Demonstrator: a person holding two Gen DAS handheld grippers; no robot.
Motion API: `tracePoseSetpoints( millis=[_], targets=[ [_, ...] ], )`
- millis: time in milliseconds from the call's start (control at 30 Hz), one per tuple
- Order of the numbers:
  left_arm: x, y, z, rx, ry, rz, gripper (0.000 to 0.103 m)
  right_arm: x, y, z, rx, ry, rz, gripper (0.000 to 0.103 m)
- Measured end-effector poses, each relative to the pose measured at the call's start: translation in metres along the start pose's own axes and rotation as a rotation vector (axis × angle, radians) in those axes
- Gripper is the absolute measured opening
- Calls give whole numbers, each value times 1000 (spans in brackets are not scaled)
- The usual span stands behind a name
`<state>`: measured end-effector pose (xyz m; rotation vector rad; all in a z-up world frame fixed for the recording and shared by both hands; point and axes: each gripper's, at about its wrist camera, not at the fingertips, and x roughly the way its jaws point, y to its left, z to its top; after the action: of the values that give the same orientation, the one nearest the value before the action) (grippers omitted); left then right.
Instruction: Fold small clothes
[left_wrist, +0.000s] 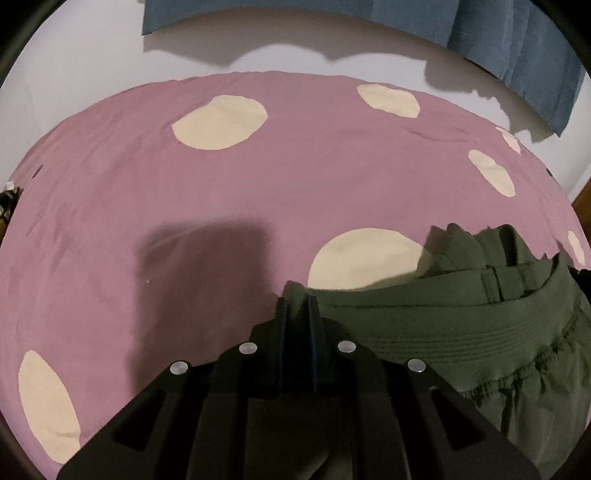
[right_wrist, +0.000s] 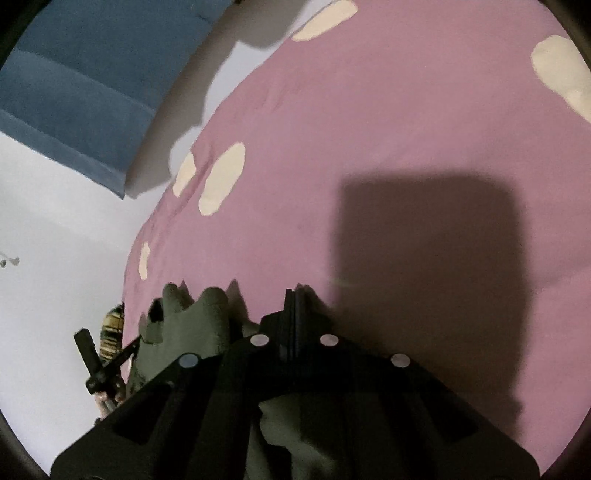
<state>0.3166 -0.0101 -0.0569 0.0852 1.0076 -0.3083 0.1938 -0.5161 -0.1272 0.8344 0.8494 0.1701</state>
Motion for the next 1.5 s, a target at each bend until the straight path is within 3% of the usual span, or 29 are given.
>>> tracePoseSetpoints(
  millis=[133,167,267,400,700,867,1000,1100,1167,1267,1400,1500],
  targets=[
    [-18,12,1,-45,-36,-76,16,-22,7,-5,-26,-42,-11,4],
    [-26,16,0,-62,-44,-93,21,-28,11,-9,-33,-47,-1,4],
    [-48,23,-8,-95,-72,-114,53,-48,26,-23,-32,-70,38,16],
    [-90,34,-36,-142,-131,-137,72,-65,59,-52,-58,-93,101,35],
    [-157,54,-123,-274,-168,-136,77,-56,152,-131,-156,4,265,49],
    [-168,63,-160,-364,-157,-176,77,-38,192,-178,-219,105,303,55],
    [-167,67,-185,-430,-132,-226,77,-14,198,-212,-224,196,279,57],
    [-163,68,-196,-471,-112,-253,77,18,185,-230,-203,299,148,58],
    [-161,69,-200,-507,-105,-292,77,37,174,-236,-197,334,121,58],
    [-163,67,-203,-523,-105,-319,77,40,165,-237,-138,324,180,54],
    [-161,63,-207,-519,-102,-304,77,37,164,-235,-140,312,177,54],
    [-154,62,-211,-547,-73,-334,77,31,164,-234,-148,290,180,54]
  ],
)
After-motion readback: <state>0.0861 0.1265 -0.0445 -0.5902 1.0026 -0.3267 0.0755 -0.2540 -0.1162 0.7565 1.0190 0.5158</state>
